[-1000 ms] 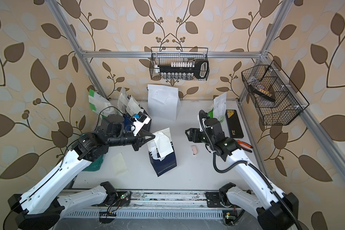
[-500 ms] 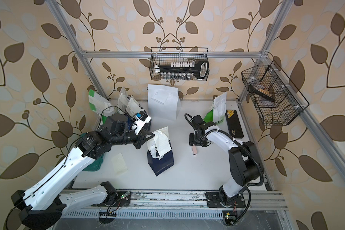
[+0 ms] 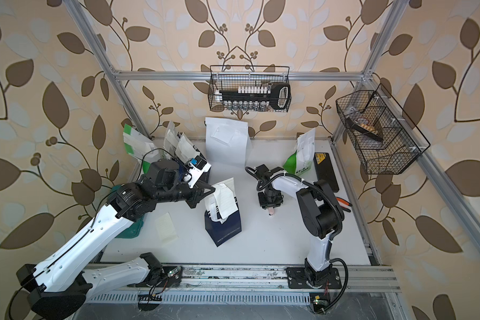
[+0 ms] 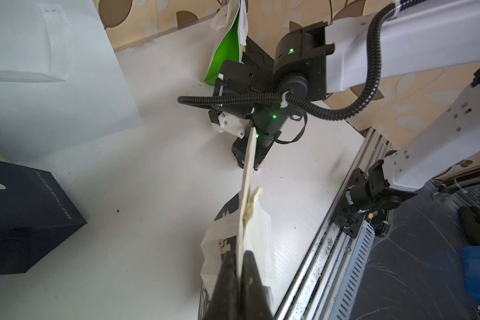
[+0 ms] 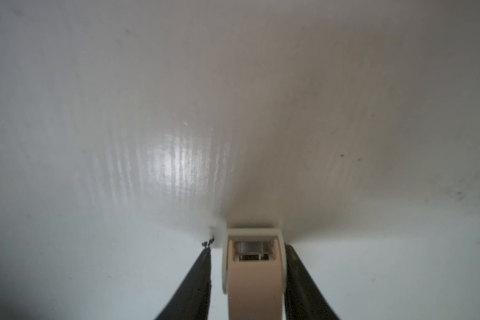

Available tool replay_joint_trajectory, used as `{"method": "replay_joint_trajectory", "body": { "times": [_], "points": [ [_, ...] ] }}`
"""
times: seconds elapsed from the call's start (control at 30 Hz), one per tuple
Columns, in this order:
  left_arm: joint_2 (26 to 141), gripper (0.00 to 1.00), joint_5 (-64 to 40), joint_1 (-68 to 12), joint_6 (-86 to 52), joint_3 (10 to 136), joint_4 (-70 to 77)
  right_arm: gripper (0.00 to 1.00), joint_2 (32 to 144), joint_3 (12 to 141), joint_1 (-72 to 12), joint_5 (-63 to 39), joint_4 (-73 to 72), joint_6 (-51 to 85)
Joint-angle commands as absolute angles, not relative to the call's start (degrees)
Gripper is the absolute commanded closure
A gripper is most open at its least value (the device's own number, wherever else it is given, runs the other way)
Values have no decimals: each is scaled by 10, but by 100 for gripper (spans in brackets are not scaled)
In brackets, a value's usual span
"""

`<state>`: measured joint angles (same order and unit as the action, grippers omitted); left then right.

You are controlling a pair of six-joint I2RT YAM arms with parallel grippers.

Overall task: Staple the receipts to the bags
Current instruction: Pick up the stapler from the center of the board, then place the stapler in the takeout bag.

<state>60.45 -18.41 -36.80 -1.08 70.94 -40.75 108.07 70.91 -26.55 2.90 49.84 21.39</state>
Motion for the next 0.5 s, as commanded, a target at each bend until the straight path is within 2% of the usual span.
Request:
{"method": "replay_joint_trajectory", "body": {
  "times": [0.0, 0.23, 0.33, 0.47],
  "points": [
    [600, 100, -184, -372, -7, 711, -398, 72, 1084, 727, -268, 54, 513, 213],
    [604, 100, -170, -373, -13, 709, -399, 100, 1008, 730, -268, 104, 500, 219],
    [604, 100, -159, -373, -24, 707, -395, 100, 920, 727, -281, 127, 471, 221],
    [602, 100, -145, -373, -43, 707, -386, 100, 760, 720, -353, 156, 374, 221]
  ]
}}
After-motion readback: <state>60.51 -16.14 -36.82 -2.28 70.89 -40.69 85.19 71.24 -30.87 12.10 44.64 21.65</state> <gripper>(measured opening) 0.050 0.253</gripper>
